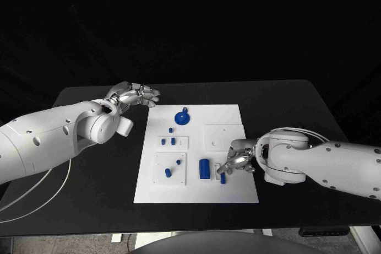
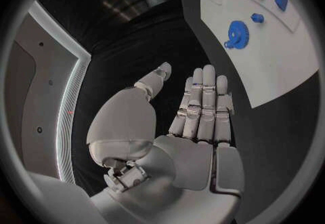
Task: Assemble the parts on the task board
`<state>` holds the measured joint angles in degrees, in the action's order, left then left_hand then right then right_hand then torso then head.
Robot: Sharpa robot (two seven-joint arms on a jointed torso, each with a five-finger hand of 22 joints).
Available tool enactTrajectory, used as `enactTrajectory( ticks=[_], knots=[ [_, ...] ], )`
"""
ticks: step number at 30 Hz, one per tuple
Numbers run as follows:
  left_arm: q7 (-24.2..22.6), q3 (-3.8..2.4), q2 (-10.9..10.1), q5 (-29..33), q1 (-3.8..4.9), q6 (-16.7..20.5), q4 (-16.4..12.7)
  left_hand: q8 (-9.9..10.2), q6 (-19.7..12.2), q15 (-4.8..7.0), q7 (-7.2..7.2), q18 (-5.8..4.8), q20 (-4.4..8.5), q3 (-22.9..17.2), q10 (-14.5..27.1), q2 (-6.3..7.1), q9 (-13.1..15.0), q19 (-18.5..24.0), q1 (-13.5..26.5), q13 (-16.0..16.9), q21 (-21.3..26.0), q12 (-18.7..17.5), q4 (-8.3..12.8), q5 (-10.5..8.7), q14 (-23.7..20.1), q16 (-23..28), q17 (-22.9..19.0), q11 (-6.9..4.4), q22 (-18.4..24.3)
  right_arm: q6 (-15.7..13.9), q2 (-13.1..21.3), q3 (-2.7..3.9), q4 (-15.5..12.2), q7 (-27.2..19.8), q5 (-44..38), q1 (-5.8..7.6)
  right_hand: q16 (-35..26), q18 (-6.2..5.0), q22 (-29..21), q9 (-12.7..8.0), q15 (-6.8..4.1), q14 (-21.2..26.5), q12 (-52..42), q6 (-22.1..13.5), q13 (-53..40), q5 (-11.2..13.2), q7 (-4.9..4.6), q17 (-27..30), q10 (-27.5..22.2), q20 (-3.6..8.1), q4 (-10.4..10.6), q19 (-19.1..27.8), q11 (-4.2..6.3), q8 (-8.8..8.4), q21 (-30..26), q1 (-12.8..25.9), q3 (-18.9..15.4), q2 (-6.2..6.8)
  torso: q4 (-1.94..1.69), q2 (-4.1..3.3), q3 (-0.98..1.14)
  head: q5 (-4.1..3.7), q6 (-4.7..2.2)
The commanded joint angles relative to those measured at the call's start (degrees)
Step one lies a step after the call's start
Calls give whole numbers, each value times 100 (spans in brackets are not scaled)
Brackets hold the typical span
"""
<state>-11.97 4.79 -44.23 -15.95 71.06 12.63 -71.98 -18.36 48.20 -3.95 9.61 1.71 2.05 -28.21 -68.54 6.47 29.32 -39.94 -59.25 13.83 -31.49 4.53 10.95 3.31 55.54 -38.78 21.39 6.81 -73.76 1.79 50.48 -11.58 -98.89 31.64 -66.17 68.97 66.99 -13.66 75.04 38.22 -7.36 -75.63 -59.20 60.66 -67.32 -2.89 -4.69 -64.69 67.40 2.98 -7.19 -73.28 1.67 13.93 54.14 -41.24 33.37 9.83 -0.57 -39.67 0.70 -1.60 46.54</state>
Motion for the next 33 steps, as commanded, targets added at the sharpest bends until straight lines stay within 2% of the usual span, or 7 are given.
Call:
enactTrajectory(
  ticks=[1,2,5,11,15,21,33],
  knots=[
    [-28,-1,7,-30,3,-91,-11,-9,-46,-7,-2,-20,-35,0,38,-9,-5,-14,30,8,28,-22,-27,-9,20,39,8,-17,-8,329,-51,-51,55,182,-228,-77,41,-134,97,-324,-26,16,-17,38,-7,7,5,-8,39,42,-42,37,5,-20,39,19,-76,-109,-7,-4,0,2,9],
    [-28,-1,6,-30,3,-91,-13,-9,-46,-7,-2,-20,-35,0,38,-9,-5,-14,30,8,28,-22,-27,-9,20,39,9,-17,-8,323,-62,-52,64,182,-234,-80,44,-134,97,-323,-29,17,-21,47,-9,7,9,-10,47,43,-57,40,8,-15,41,31,-97,-144,-4,-1,-3,1,11],
    [-24,0,5,-31,3,-95,-13,-10,-46,-7,-2,-20,-35,1,38,-10,-5,-14,31,8,29,-22,-28,-9,20,40,10,-17,-9,401,-106,-53,87,197,-327,-115,53,-134,94,-329,-37,32,-17,55,-13,6,17,-17,54,50,-246,67,16,-11,57,92,-265,-360,-5,0,-5,4,16],
    [-18,1,-3,-32,3,-98,-14,-10,-46,-7,-2,-20,-35,1,38,-10,-5,-14,31,9,30,-22,-28,-9,20,42,12,-17,-10,599,-190,-58,126,244,-469,-182,60,-134,93,-338,-41,30,-16,66,-17,6,21,-18,62,61,-482,71,21,-8,72,-61,-221,-516,-3,-1,-4,7,29],
    [-8,3,-8,-35,3,-108,-15,-10,-46,-7,-2,-20,-35,2,38,-10,-5,-14,30,9,31,-22,-28,-9,21,43,14,-17,-11,718,-200,-59,152,281,-620,-211,65,-134,90,-347,-39,29,-15,78,-18,7,20,-19,69,55,-666,70,19,-5,82,-191,-150,-538,-4,-1,-3,11,33],
    [0,4,-17,-42,4,-111,-20,-10,-46,-7,-2,-20,-35,3,39,-10,-5,-14,31,9,32,-22,-30,-10,20,44,16,-17,-12,739,-175,-60,195,312,-766,-216,66,-134,85,-356,-37,27,-11,88,-19,7,19,-17,74,44,-791,68,19,-4,87,-287,-65,-595,-1,-1,-3,14,40],
    [10,6,-22,-45,4,-116,-14,-11,-46,-7,-2,-20,-36,5,40,-9,-5,-14,35,9,35,-22,-34,-10,20,48,21,-17,-15,751,-88,-60,269,287,-730,-216,62,-133,80,-369,-31,27,-6,86,-19,8,12,-13,75,25,-856,68,12,-9,88,-326,9,-619,3,-1,2,9,37]
  ],
)
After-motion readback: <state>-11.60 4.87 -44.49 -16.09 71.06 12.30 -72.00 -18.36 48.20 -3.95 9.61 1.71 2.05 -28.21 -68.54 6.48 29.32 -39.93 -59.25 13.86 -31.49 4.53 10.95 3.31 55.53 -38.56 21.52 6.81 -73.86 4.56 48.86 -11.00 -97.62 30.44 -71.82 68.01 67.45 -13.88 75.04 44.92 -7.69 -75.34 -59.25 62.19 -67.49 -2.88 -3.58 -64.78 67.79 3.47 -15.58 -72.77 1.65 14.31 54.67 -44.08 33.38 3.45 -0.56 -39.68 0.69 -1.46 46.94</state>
